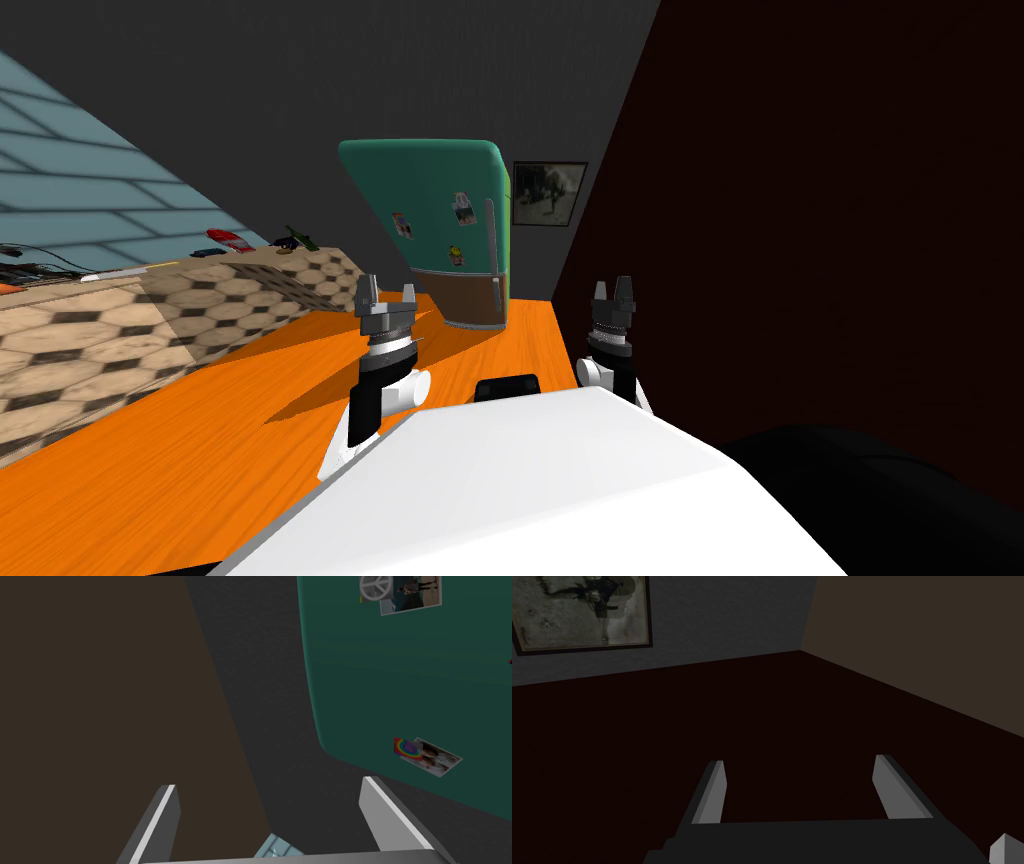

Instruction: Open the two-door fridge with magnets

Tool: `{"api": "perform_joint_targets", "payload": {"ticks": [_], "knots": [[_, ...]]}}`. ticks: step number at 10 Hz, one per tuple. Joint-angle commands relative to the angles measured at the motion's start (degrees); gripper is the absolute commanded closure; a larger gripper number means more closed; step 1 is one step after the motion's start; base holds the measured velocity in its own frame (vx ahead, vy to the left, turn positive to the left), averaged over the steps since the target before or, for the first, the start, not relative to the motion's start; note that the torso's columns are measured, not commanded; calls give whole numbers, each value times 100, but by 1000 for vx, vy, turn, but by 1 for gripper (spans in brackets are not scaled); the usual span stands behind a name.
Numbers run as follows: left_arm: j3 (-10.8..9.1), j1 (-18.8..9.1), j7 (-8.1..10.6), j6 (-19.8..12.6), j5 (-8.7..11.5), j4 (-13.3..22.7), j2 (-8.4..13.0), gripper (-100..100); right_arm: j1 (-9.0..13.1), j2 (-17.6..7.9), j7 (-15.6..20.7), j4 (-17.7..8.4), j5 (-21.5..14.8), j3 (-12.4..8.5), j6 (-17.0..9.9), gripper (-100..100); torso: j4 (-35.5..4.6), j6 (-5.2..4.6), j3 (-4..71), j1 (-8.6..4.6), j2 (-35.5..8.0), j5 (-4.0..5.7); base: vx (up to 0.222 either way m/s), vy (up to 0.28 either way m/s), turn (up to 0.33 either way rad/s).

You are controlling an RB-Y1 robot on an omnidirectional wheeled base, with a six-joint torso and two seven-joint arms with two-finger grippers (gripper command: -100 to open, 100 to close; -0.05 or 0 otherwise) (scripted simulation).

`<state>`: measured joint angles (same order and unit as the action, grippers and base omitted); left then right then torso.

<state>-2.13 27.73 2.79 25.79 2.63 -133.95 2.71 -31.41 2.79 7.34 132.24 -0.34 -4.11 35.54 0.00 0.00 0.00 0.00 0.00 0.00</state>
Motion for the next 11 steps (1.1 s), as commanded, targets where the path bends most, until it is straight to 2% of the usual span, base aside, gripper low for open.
{"api": "perform_joint_targets", "payload": {"ticks": [1, 9, 10, 11], "knots": [[0, 0, 0, 0, 0, 0, 0, 0, 0, 0, 0, 0, 0, 0, 0, 0, -235, 0, 467, 0, -232, 0, 0, 0, 0], [0, 0, 0, 1, 0, -2, 0, 0, 0, 0, 0, 2, 0, 0, 1, 0, -3537, 0, 7073, 0, -3539, 0, 0, 0, 0], [4, -14, -10, 54, -11, 77, 158, -100, 0, 0, 0, 2, 0, 0, 1, 0, -3960, 0, 7919, 0, -3962, 0, 43, -6, -21], [10, -35, -23, 127, -25, 191, 281, -100, -1, 0, 0, 0, 0, 0, 0, 0, -4146, 0, 8319, -1, -4144, 0, 102, -34, -54]]}}
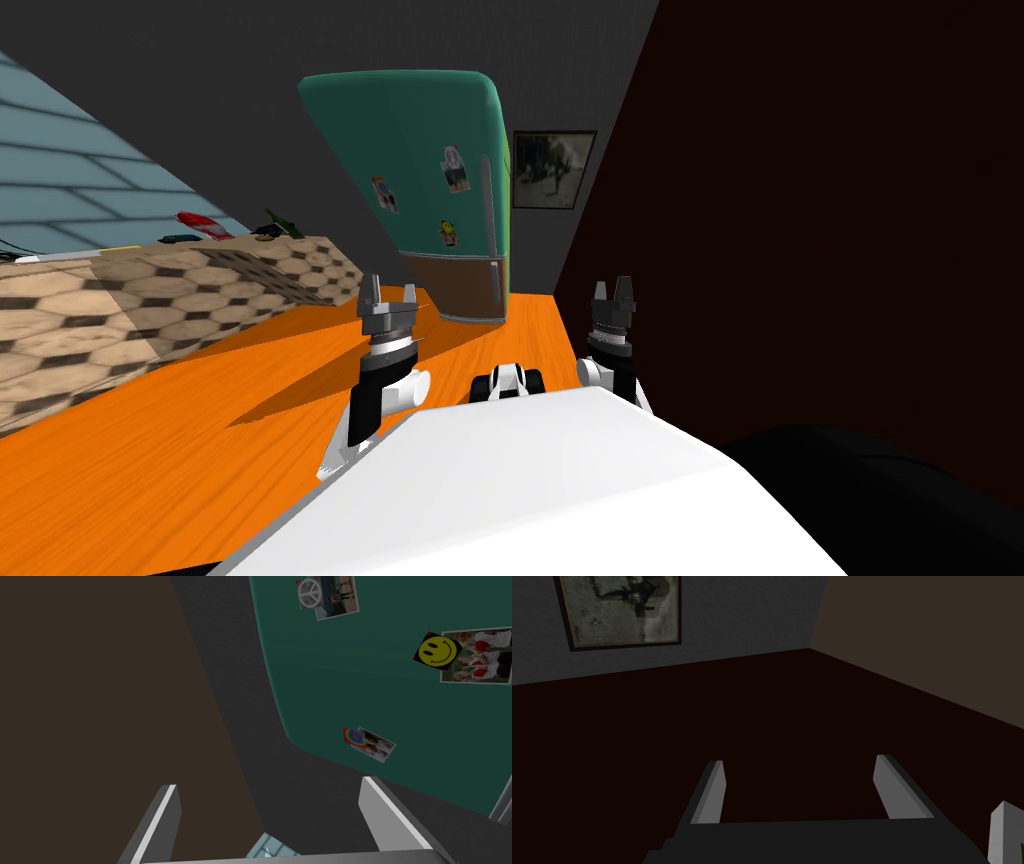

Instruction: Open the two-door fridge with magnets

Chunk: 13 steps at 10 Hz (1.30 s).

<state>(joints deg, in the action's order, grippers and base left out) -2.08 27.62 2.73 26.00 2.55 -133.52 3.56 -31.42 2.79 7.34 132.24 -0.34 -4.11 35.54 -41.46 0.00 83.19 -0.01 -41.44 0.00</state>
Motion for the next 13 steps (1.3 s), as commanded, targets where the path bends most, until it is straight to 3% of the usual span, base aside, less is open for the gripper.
{"api": "perform_joint_targets", "payload": {"ticks": [1, 7, 13], "knots": [[13, -52, -35, 203, -37, 302, 291, -100, -1, 0, 0, -1, 0, 0, 0, 0, -52, 0, 121, -7, -38, 2, 152, -52, -66], [59, -210, -138, 744, -148, 1180, 398, -100, -2, 0, 0, 0, 0, 0, 0, 0, -85, 1, 131, 11, -97, -3, 207, -53, -56], [91, -324, -211, 1133, -228, 1815, 438, -100, -1, 0, 0, -1, 0, 0, 0, 0, -82, 0, 138, -1, -83, 0, 150, -39, -45]]}}
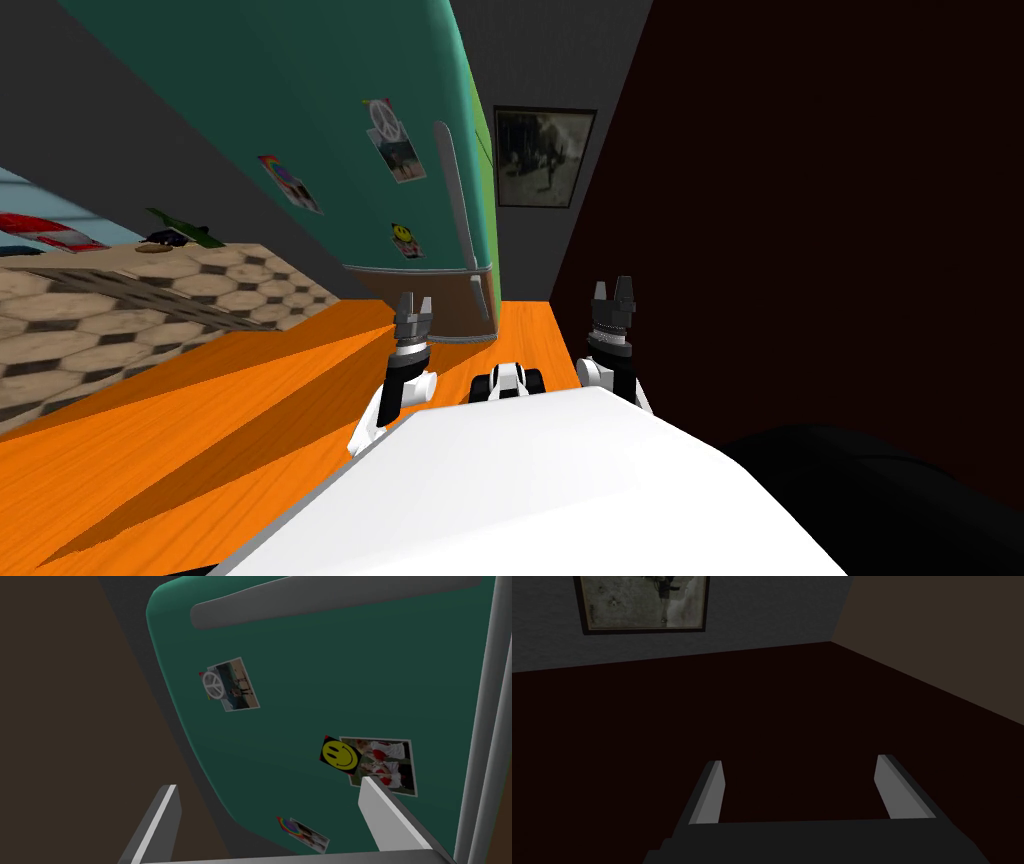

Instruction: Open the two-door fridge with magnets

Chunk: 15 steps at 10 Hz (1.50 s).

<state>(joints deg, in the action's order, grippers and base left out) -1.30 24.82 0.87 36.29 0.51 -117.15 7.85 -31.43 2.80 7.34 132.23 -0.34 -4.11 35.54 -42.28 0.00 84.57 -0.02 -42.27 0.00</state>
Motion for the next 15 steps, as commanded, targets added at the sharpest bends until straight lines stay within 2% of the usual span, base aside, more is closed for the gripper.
{"api": "perform_joint_targets", "payload": {"ticks": [1, 10, 12, 15], "knots": [[22, -74, -44, 201, -45, 343, 18, -100, 0, 0, 0, 0, 0, 0, 0, 0, 0, 0, 0, -4, -3, 2, 157, -45, -49], [75, -263, -163, 817, -173, 1386, -94, -100, 0, 0, 0, 0, 0, 0, 0, 0, -1, 0, -2, 12, -3, -3, 165, -29, -46], [84, -298, -184, 929, -197, 1579, -191, -100, 0, 0, 0, 0, 0, 0, 0, 0, 0, 0, 0, -4, -1, 1, 141, -40, -39], [98, -347, -215, 1083, -229, 1850, -523, -100, 0, 0, 0, 0, 0, 0, 0, 0, 0, 1, -1, 9, -4, -2, 125, -12, -25]]}}
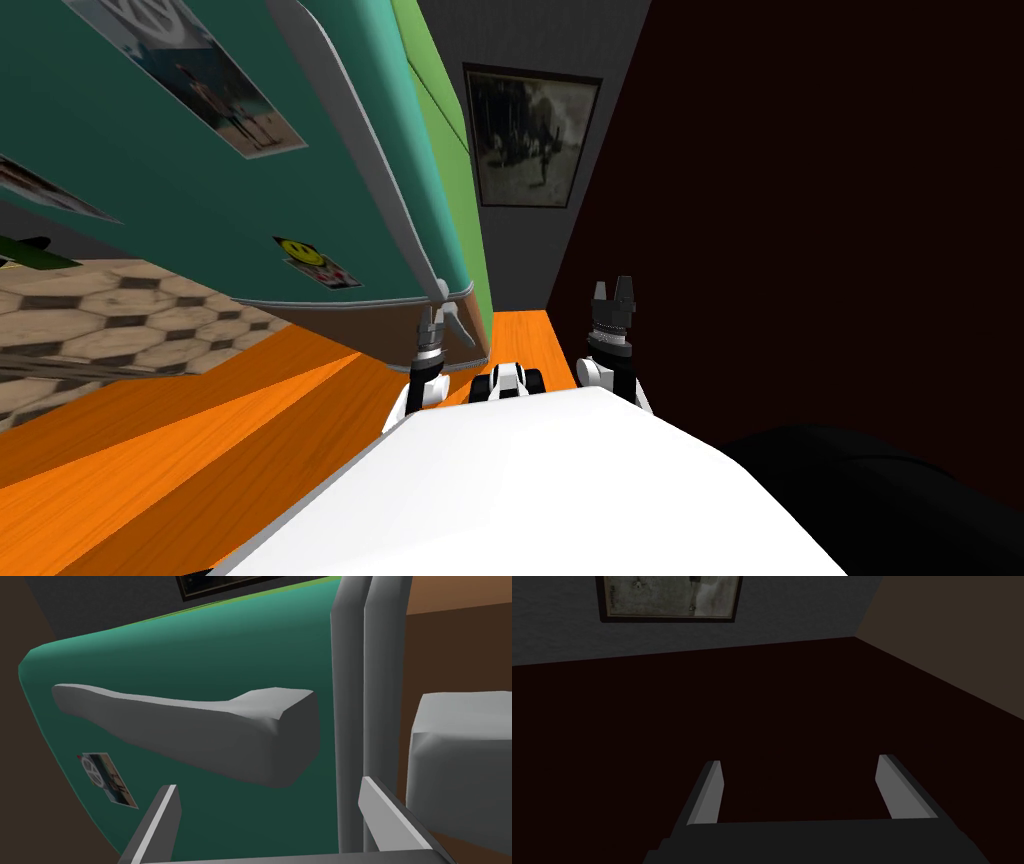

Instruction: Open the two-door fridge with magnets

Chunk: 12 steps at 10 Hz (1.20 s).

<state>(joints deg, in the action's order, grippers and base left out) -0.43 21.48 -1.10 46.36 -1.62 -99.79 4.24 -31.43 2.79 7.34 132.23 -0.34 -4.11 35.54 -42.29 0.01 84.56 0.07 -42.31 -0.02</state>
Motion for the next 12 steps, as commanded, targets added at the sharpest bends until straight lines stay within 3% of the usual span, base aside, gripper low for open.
{"api": "perform_joint_targets", "payload": {"ticks": [1, 2, 3, 11, 12], "knots": [[13, -22, -23, 103, -22, 164, -298, -100, 1, 0, 0, 0, 0, 0, 0, 0, 2, -16, 3, 3, 9, -3, 39, -4, -5], [-9, -20, -12, 96, -8, 120, -206, -100, 2, 0, 0, -1, 0, 0, -1, 0, 12, -26, 18, 0, 35, -5, 0, 0, 0], [203, 250, -25, 93, -106, -142, -251, -100, 2, 0, 0, 0, 0, 0, 0, 0, 13, -17, 23, -3, 38, -2, 58, 35, 144], [1064, 1325, -72, 25, -498, -1218, -388, -100, 1, 0, 0, 0, 0, 0, 0, 0, 1, -7, 19, 2, 29, 3, 104, 35, 95], [1006, 1268, -65, 34, -469, -1115, -372, -100, 1, 0, 0, 0, 0, 0, 0, 0, -2, -7, 23, 3, 36, 5, 26, 6, 29]]}}
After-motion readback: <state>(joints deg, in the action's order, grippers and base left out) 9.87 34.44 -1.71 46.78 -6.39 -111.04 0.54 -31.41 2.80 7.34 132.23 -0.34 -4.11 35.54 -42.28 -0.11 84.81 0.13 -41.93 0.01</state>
